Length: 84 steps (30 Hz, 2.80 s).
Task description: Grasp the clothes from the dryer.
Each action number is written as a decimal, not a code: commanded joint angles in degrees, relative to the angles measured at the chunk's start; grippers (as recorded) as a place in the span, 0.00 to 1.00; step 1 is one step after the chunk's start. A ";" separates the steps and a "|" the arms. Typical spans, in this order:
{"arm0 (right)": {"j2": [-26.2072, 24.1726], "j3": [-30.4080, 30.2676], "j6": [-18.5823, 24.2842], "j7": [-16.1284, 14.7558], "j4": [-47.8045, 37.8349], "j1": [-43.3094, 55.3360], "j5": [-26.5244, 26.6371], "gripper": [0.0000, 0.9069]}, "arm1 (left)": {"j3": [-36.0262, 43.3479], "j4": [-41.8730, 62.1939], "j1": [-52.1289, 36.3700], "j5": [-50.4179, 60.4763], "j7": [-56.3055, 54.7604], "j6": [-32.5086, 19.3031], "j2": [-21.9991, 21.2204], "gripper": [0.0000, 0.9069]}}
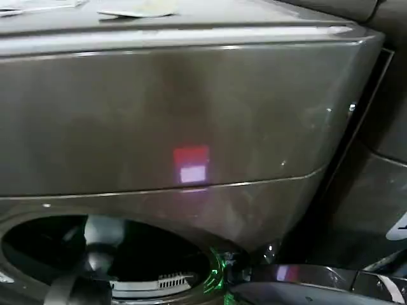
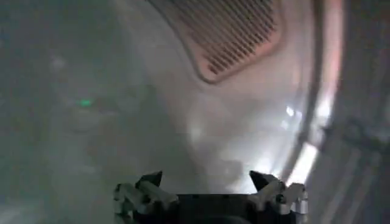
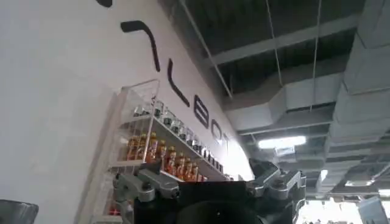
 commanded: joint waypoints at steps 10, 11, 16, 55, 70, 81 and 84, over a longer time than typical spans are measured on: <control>0.11 -0.66 -0.13 -0.06 0.83 0.71 -0.13 1.00 | 7.52 8.05 -5.13 23.83 3.96 -2.70 -0.01 1.00; 0.07 -0.54 -0.13 -0.07 0.73 0.68 -0.14 1.00 | 7.71 8.82 -5.24 23.44 3.79 -2.69 -0.32 1.00; -0.07 -0.57 -0.08 -0.10 0.62 0.78 -0.25 1.00 | 9.16 10.90 -5.24 21.05 3.22 -2.20 -1.12 1.00; 0.12 -1.12 0.24 0.07 0.36 1.17 -0.48 1.00 | 11.48 14.04 -6.21 11.93 5.54 -1.91 -2.12 0.00; 0.14 -3.92 0.38 0.19 0.73 3.71 -1.86 1.00 | -2.24 -1.75 3.41 -5.16 -13.14 7.01 -2.96 0.00; -0.05 -4.91 0.52 0.23 0.82 4.58 -1.89 1.00 | -9.37 -27.80 18.93 -29.42 -29.12 8.85 -2.27 0.00; -0.05 -4.91 0.85 0.45 0.76 4.43 -1.74 1.00 | -11.46 -31.61 22.64 -33.69 -34.73 6.93 -3.21 0.00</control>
